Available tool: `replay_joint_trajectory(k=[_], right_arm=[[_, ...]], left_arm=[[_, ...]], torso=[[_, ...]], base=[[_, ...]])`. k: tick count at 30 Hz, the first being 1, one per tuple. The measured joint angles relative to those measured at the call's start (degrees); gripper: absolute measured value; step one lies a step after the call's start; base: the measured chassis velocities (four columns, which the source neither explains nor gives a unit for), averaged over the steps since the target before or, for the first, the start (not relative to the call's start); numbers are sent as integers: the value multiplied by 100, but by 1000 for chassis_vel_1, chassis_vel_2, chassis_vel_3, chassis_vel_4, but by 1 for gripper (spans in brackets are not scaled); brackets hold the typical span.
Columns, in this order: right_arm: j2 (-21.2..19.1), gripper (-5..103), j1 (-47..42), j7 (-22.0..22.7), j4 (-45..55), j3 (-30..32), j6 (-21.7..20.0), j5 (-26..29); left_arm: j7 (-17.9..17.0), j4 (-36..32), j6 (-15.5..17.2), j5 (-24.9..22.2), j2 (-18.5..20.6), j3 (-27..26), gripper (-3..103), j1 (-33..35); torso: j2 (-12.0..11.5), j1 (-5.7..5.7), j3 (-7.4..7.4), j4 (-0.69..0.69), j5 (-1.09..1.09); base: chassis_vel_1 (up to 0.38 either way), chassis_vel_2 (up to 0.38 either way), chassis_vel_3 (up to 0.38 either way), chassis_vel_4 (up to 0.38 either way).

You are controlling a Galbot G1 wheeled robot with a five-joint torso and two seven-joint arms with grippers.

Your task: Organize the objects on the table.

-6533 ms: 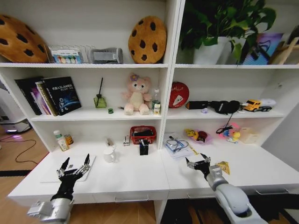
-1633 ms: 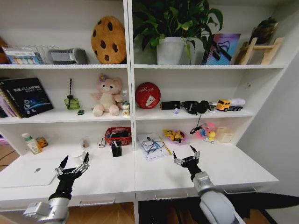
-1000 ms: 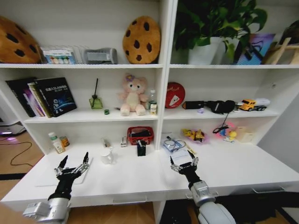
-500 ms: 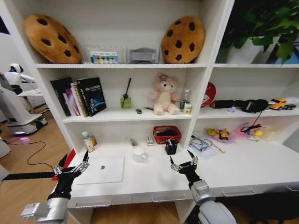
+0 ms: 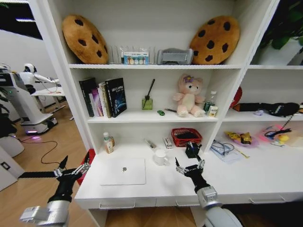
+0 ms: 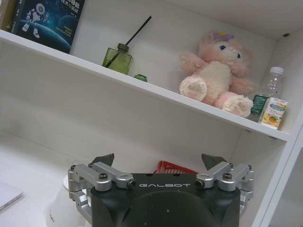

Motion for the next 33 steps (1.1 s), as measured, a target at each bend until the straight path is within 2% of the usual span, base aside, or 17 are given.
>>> replay_joint_trajectory(k=[8, 20, 23, 26, 29, 30, 31, 33], right_arm=[[50, 100, -67, 17, 10, -63, -114, -1], [45, 100, -234, -24, 76, -33, -135, -84], [32, 100, -236, -66, 90, -45, -149, -90], [16, 100, -245, -95, 119, -58, -187, -91], [8, 100, -279, -118, 126, -63, -226, -91], [7, 100, -316, -172, 134, -62, -226, -96], [7, 100, -316, -172, 134, -62, -226, -96], [3, 100, -400, -428, 115, -29, -113, -104]], left_arm=[[11, 39, -56, -90, 30, -117, 100, 77], [44, 81, -120, -98, 15, -90, 100, 102], [49, 81, -129, -95, 4, -88, 100, 106], [48, 81, -144, -124, 4, -127, 100, 126], [50, 84, -190, -148, 5, -158, 100, 140], [50, 96, -205, -154, 1, -163, 100, 147], [50, 96, -205, -154, 1, -163, 100, 147], [53, 101, -217, -154, -13, -154, 100, 142]], torso=[[1, -3, -1, 2, -1], [2, -4, -2, 3, -5], [1, -4, -1, 2, 3], [2, -5, -2, 4, -9], [2, -5, -1, 2, 6], [4, -7, -3, 4, -11], [4, -7, -3, 4, -11], [2, -5, -1, 2, 9]], base=[[114, -175, -142, 177], [271, -259, -283, 263], [347, -360, -356, 358], [357, -370, -328, 383], [382, -355, -366, 378], [350, -393, -339, 366], [350, -393, -339, 366], [368, -335, -416, 333]])
